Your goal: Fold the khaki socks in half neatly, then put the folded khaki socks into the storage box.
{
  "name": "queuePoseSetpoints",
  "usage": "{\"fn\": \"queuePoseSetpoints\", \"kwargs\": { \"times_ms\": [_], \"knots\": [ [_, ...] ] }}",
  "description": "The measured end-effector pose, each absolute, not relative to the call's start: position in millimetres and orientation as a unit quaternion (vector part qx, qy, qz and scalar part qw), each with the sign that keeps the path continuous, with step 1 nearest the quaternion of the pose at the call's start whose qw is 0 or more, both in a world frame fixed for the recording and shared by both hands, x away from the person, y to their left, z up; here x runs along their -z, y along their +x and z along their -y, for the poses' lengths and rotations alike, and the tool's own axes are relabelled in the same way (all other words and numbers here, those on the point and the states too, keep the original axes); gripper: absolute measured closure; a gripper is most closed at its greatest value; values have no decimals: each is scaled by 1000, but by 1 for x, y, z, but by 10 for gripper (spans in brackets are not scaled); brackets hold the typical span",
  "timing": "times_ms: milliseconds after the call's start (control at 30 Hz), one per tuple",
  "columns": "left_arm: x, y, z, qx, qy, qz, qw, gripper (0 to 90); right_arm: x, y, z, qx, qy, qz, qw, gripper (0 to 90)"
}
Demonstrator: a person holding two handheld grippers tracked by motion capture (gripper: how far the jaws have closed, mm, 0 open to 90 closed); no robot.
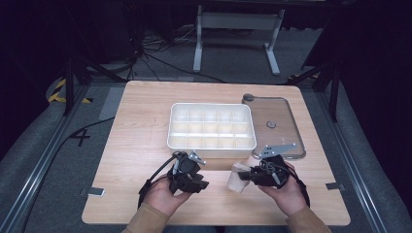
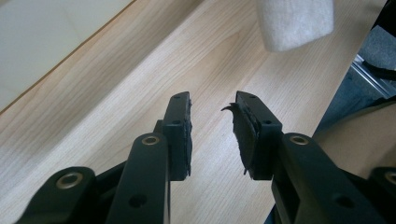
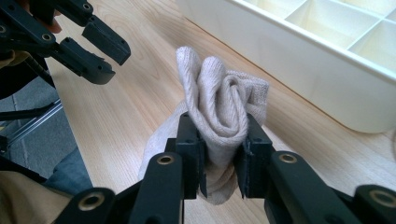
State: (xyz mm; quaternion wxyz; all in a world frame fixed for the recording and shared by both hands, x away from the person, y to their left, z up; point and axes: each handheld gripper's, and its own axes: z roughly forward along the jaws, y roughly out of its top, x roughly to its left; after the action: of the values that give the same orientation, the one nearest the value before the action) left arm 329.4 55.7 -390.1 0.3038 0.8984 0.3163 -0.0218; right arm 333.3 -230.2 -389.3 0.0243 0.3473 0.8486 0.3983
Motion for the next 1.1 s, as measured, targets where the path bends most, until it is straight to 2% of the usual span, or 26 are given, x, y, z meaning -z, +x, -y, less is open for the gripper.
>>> {"fn": "queuePoseSetpoints", "kwargs": {
  "times_ms": [433, 733, 1100],
  "knots": [
    [385, 333, -71, 21, 890, -333, 309, 666, 377, 339, 241, -401, 347, -847, 37, 739],
    [380, 337, -90, 11, 880, -353, 317, 662, 361, 357, 254, -392, 357, -847, 39, 738],
    [379, 339, -95, 15, 878, -359, 317, 652, 342, 377, 254, -363, 355, -860, 55, 736]
  ]
}}
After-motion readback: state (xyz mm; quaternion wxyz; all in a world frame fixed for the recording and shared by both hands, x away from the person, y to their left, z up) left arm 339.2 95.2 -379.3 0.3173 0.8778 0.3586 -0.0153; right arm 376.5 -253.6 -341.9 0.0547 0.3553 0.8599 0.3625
